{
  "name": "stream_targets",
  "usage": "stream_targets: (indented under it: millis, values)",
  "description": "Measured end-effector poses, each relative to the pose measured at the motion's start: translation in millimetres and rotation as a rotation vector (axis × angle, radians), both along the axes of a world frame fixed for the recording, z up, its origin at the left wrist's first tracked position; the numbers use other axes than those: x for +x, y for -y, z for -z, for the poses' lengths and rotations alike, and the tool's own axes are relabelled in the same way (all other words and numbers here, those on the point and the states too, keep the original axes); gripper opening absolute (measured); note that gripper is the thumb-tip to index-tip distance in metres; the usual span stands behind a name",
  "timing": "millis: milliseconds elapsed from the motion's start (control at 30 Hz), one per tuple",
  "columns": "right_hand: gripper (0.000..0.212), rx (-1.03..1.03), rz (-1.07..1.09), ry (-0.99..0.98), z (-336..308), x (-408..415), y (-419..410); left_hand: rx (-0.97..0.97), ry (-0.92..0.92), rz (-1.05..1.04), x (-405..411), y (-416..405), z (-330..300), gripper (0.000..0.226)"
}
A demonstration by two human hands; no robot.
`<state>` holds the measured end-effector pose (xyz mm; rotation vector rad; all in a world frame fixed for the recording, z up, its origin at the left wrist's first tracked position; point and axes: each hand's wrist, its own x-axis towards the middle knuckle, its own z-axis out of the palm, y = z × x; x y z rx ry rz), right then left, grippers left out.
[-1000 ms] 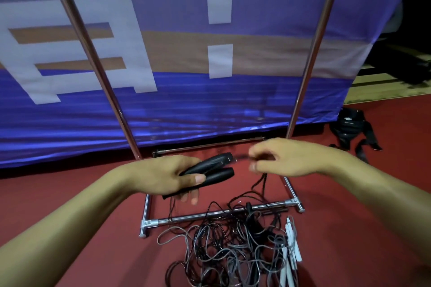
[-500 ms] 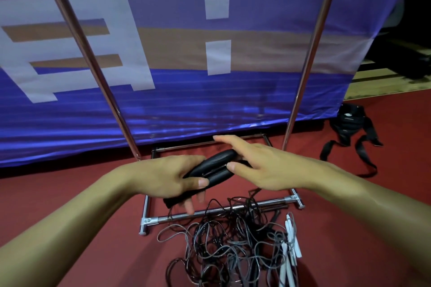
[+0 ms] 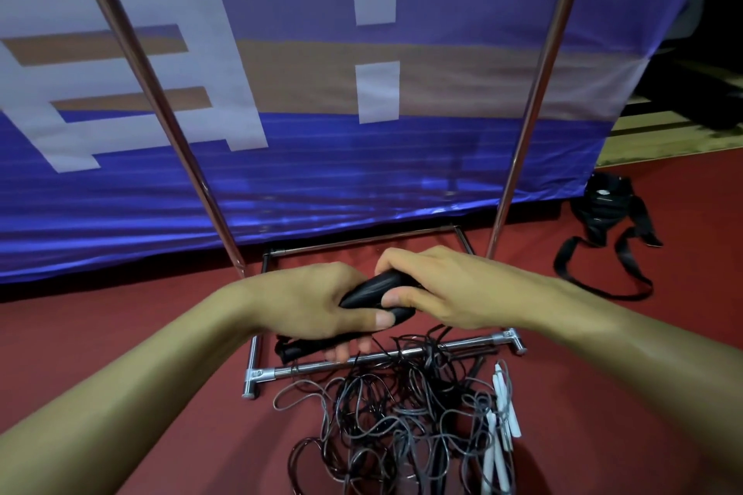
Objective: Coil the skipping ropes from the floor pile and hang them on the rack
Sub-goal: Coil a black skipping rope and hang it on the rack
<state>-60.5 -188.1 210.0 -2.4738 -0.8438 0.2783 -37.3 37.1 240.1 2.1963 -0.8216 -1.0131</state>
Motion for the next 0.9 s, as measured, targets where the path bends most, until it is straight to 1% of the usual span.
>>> stream_targets:
  millis: [67, 133, 167, 233, 267, 367, 433, 567, 633, 667, 700, 733, 833, 867, 900]
  values:
    - [0.010, 0.022, 0.007, -0.005, 1.1, 2.0, 3.2, 0.032, 0.080, 0.012, 2.2, -1.4, 0.5, 0.028]
    - [0.006, 0.031, 0.031, -0.016, 0.4, 6.4, 10.2, 0.029, 0.104, 0.012, 4.7, -6.4, -1.9, 0.032]
    - [0.002, 0.023, 0.036, -0.003, -0.3, 8.7, 13.9, 0.011, 0.090, 0.004, 5.2, -8.9, -3.8, 0.030]
    - [0.020, -0.026, 0.032, 0.073, -3.0, 11.6, 17.9, -0.023, 0.046, -0.006, 4.7, -11.4, -8.2, 0.024]
    - [0.024, -0.050, 0.029, 0.097, -4.4, 11.4, 17.7, -0.026, 0.027, -0.009, 4.2, -11.5, -9.6, 0.024]
    - [0.016, -0.110, 0.016, 0.151, -7.9, 8.3, 16.5, 0.002, 0.004, -0.040, 6.0, -13.1, -8.7, 0.031]
    - [0.014, -0.139, 0.017, 0.230, -12.9, 5.7, 17.1, 0.026, 0.007, -0.053, 7.5, -15.2, -8.3, 0.033]
    - [0.019, -0.249, -0.031, 0.439, -26.8, -5.2, 14.6, 0.051, 0.018, -0.077, 8.5, -15.5, -9.9, 0.032]
    - [0.021, -0.294, -0.069, 0.544, -32.9, -10.1, 10.8, 0.087, 0.021, -0.048, 7.6, -13.3, -11.6, 0.030]
    - [0.021, -0.301, -0.070, 0.566, -36.5, -11.4, 9.1, 0.100, 0.026, -0.013, 6.5, -11.9, -12.7, 0.029]
    - [0.019, -0.285, -0.062, 0.554, -38.2, -10.7, 8.7, 0.108, 0.036, 0.028, 4.9, -10.6, -14.0, 0.030]
    - [0.016, -0.234, -0.047, 0.502, -40.0, -9.3, 8.9, 0.103, 0.043, 0.065, 2.9, -9.6, -14.6, 0.030]
    - [0.009, 0.062, 0.007, 0.200, -35.9, -1.0, 13.8, 0.025, 0.029, 0.127, -2.9, -8.2, -16.6, 0.028]
    - [0.010, 0.156, 0.022, 0.141, -31.4, 1.8, 13.5, -0.021, 0.011, 0.124, -4.1, -8.5, -16.4, 0.026]
    - [0.017, 0.233, 0.046, 0.098, -27.8, 2.2, 10.0, -0.072, -0.013, 0.111, -5.3, -8.5, -16.6, 0.025]
